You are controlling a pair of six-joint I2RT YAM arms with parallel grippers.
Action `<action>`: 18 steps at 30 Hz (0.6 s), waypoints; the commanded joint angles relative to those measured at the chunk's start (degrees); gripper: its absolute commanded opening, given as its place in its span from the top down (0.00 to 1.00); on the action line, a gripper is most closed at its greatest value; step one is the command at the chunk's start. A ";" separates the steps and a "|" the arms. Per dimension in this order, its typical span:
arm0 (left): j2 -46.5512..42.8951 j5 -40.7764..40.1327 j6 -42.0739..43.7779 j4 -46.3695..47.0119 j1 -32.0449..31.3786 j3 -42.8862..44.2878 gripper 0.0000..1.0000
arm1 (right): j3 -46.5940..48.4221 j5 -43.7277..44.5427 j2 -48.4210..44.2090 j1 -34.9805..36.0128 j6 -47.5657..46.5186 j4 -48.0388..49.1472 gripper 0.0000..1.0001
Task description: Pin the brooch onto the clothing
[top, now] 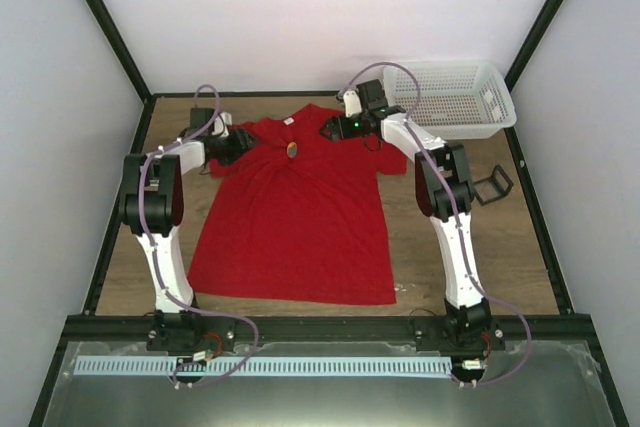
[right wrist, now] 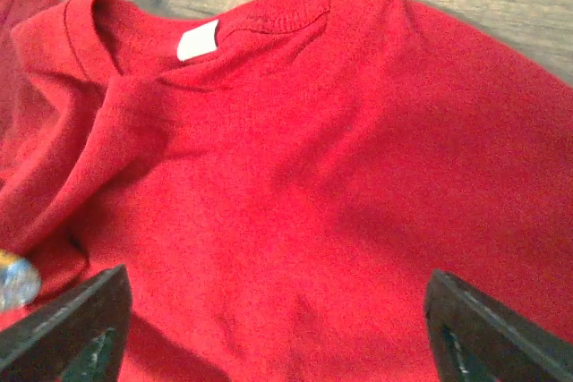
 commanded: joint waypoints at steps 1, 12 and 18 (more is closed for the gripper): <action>3.14 2.28 -4.76 2.25 1.27 2.62 0.35 | 9.26 0.70 6.68 1.50 -4.11 -7.15 0.11; 5.47 -4.33 -13.51 -5.12 12.17 -1.88 0.29 | 11.99 12.38 12.65 -1.62 -2.35 -10.00 0.03; 2.22 -6.84 -7.39 -6.99 15.67 -0.77 0.26 | 12.43 11.80 12.94 -2.98 -5.70 -9.13 0.02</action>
